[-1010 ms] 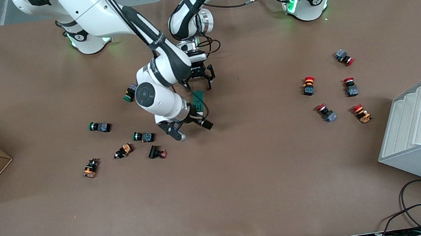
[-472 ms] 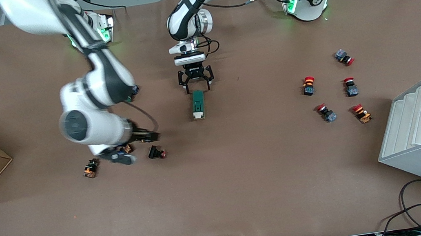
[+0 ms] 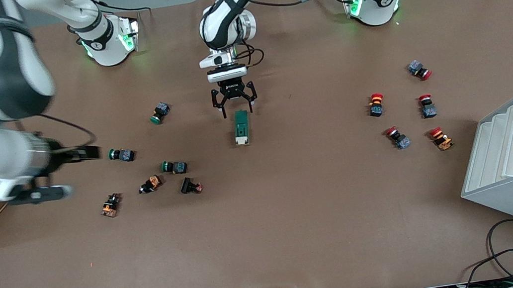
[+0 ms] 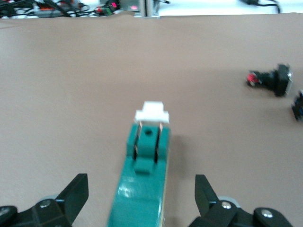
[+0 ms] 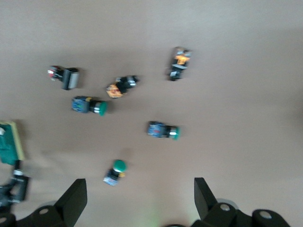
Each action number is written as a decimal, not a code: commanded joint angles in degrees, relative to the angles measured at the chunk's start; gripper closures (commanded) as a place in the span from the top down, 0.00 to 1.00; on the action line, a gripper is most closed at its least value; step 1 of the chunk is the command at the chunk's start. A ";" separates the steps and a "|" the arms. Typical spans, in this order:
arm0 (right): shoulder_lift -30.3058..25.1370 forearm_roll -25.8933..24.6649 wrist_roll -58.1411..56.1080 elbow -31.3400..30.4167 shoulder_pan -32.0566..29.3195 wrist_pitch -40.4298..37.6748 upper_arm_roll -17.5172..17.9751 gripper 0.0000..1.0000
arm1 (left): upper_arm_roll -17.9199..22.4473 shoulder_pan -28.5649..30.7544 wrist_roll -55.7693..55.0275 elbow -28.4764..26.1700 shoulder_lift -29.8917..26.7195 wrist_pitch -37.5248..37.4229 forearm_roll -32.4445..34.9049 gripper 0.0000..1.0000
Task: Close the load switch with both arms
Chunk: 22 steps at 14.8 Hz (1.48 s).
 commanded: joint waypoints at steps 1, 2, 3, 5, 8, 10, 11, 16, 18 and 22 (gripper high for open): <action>0.68 -4.65 -8.41 3.64 -5.30 -3.09 1.10 1.00 | -0.20 2.77 9.99 0.50 -6.42 0.87 -9.48 0.99; 0.68 -4.92 -10.26 4.69 -6.88 -4.49 1.18 1.00 | -0.29 3.99 13.77 1.47 -7.47 0.87 -12.64 0.99; 0.68 -4.92 -10.89 6.01 -8.03 -5.81 1.09 1.00 | -0.29 5.57 17.89 3.56 -8.53 0.87 -16.68 0.99; 0.68 -5.01 -10.72 7.60 -9.70 -6.96 1.09 1.00 | -0.11 7.86 24.76 8.04 -9.85 0.52 -24.94 1.00; 1.11 -4.92 -10.72 10.49 -10.85 -8.63 1.09 1.00 | -0.02 14.26 32.94 13.50 -13.18 -0.01 -38.12 1.00; 1.20 -3.70 -10.81 11.38 -12.95 -9.34 1.36 1.00 | -0.02 19.45 38.21 14.83 -16.43 -0.27 -45.25 1.00; 1.20 -1.95 -10.72 11.38 -13.65 -9.51 1.62 1.00 | -0.11 22.00 41.11 15.01 -18.02 -1.23 -48.33 1.00; 0.76 0.02 -9.05 11.21 -11.91 -12.94 1.62 1.00 | -0.03 35.36 67.03 19.83 -22.95 -10.61 -61.53 1.00; 0.33 -4.12 -8.79 11.30 -9.89 -12.68 1.80 1.00 | -0.38 39.41 76.16 21.77 -24.01 -15.72 -63.12 1.00; -1.16 -4.31 -8.70 11.21 -8.57 -13.47 1.53 1.00 | 0.06 49.51 95.49 21.95 -29.19 -20.74 -71.53 1.00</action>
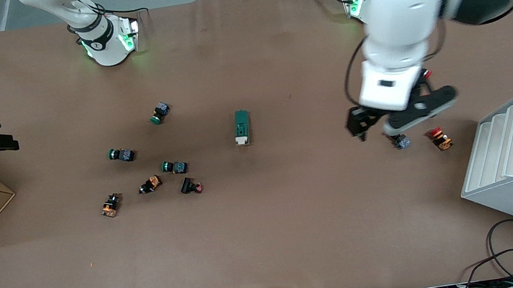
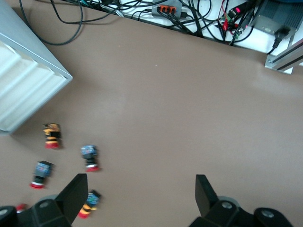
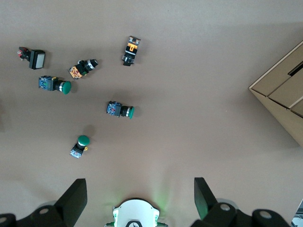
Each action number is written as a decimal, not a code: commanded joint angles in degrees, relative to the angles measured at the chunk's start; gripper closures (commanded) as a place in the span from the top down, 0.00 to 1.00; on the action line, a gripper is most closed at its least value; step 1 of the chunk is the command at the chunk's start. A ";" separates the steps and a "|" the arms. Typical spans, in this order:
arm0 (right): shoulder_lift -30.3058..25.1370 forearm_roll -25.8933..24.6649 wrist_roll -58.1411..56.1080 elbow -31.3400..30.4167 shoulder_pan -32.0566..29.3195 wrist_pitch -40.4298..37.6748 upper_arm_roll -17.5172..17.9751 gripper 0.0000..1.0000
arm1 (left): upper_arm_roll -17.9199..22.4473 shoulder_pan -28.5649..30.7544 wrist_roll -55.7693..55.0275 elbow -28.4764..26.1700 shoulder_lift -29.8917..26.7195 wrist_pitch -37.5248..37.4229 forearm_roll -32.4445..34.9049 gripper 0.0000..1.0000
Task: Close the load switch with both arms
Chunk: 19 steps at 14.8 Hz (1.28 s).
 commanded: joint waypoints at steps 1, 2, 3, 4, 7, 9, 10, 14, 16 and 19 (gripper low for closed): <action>-2.63 -0.43 0.93 -0.33 0.62 -0.46 0.10 1.00 | -0.10 7.87 14.57 -0.57 -4.95 -3.31 -8.79 1.00; -3.69 -0.07 0.93 -1.20 0.35 -0.11 0.02 1.00 | 0.25 9.38 19.24 -1.27 -6.37 -3.66 -11.18 1.00; -4.57 -0.07 1.19 -1.73 0.26 0.24 0.10 1.00 | 1.65 10.26 22.16 -1.36 -7.08 -5.93 -12.51 1.00; -5.10 -0.16 3.20 -1.74 0.26 0.25 0.37 1.00 | 2.62 10.36 22.89 -1.19 -8.30 -9.26 -12.96 1.00; -5.98 -0.16 6.91 -1.74 -2.09 0.33 3.95 1.00 | 3.68 12.89 26.04 -1.54 -11.20 -14.38 -13.22 1.00; -6.07 -0.16 6.91 -1.65 -3.25 0.77 5.90 1.00 | 3.85 13.96 33.31 -1.89 -12.44 -16.40 -13.31 1.00; -5.98 -0.16 7.00 -1.65 -3.34 0.69 5.99 1.00 | 4.12 14.83 36.14 -2.59 -13.49 -17.02 -13.40 1.00; -10.53 -0.16 6.91 -6.98 -2.90 2.52 5.91 1.00 | 4.30 17.48 39.58 -11.80 -21.74 -16.76 -16.82 1.00; -15.63 -0.16 6.91 -13.92 -2.73 5.76 5.91 1.00 | 6.21 16.35 41.35 -13.57 -24.12 -16.67 -16.92 1.00; -20.48 -0.16 7.00 -19.31 -2.72 6.76 5.64 1.00 | 7.90 14.41 42.05 -14.63 -25.63 -16.59 -16.83 1.00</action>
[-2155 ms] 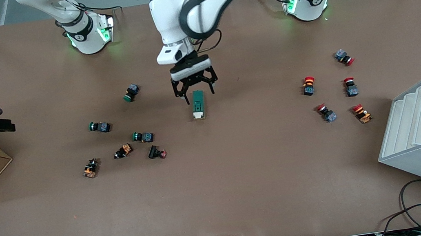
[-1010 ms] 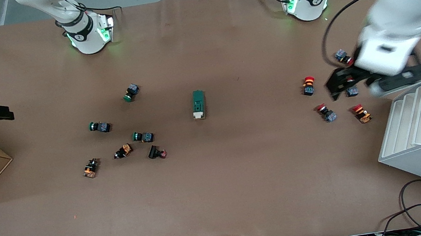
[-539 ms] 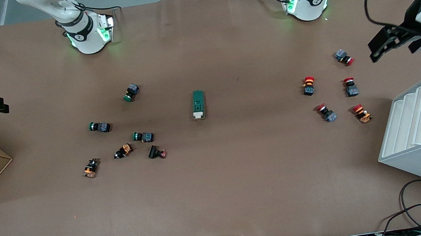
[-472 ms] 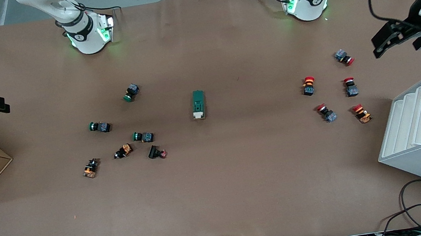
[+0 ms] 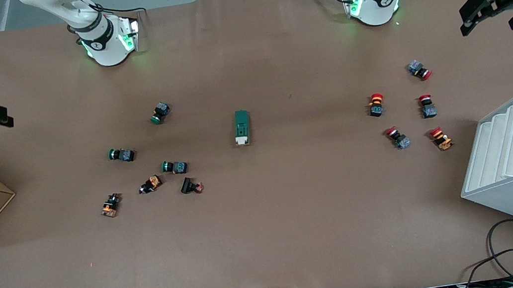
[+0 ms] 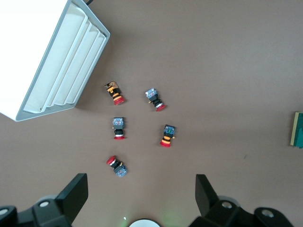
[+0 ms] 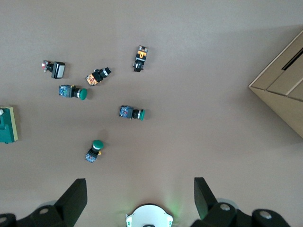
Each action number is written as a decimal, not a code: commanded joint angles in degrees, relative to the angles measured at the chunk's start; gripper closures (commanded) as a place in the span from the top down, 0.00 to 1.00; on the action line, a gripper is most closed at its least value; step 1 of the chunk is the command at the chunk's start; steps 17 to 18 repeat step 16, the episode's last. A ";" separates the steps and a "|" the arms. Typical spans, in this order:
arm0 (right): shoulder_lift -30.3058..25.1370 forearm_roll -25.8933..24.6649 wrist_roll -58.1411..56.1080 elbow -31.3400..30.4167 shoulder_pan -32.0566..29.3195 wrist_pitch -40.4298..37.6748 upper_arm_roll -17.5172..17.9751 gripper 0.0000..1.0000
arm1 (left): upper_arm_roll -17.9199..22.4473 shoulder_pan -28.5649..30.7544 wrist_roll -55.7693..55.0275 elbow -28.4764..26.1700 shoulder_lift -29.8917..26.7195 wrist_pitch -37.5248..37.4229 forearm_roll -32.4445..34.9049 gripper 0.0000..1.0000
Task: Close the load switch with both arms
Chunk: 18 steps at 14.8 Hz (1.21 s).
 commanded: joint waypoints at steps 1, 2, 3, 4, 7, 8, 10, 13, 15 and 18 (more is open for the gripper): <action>-7.33 -0.19 0.79 -8.33 -1.16 1.82 0.91 1.00 | 1.82 -2.13 1.50 -2.13 -2.48 0.86 -0.20 1.00; -8.21 -0.19 0.71 -9.30 -1.34 2.07 0.82 1.00 | 2.17 -2.83 1.50 -1.86 -2.48 0.77 -0.19 1.00; -9.09 -0.19 0.70 -10.09 -1.34 2.51 0.74 1.00 | 3.66 -3.97 1.50 -1.68 -2.40 0.77 -0.19 1.00; -9.88 -0.19 0.70 -10.71 -1.26 3.21 0.82 1.00 | 4.45 -4.42 1.50 -1.33 -1.96 0.77 -0.11 1.00; -10.85 -0.19 0.70 -10.63 -1.34 5.06 0.82 1.00 | 4.81 -4.16 1.77 1.55 0.58 0.60 -0.19 1.00; -10.85 -0.19 0.70 -10.45 -1.34 5.67 0.74 1.00 | 4.73 -4.33 1.51 2.00 1.20 0.42 -0.11 1.00; -10.85 -0.10 0.79 -10.36 -1.34 5.33 0.65 1.00 | 4.46 -4.51 1.50 2.10 1.65 0.33 -0.11 1.00; -11.29 1.74 0.88 -10.36 -1.34 4.89 0.73 1.00 | 4.46 -4.42 1.59 2.10 1.74 0.16 -0.19 1.00; -11.47 1.92 0.88 -10.54 -1.34 4.89 0.73 1.00 | 4.46 -4.68 1.50 2.10 1.82 0.15 -0.11 1.00; -11.47 1.92 0.79 -10.54 -1.43 4.89 0.65 1.00 | 4.46 -4.69 1.42 2.01 2.08 0.07 -0.11 1.00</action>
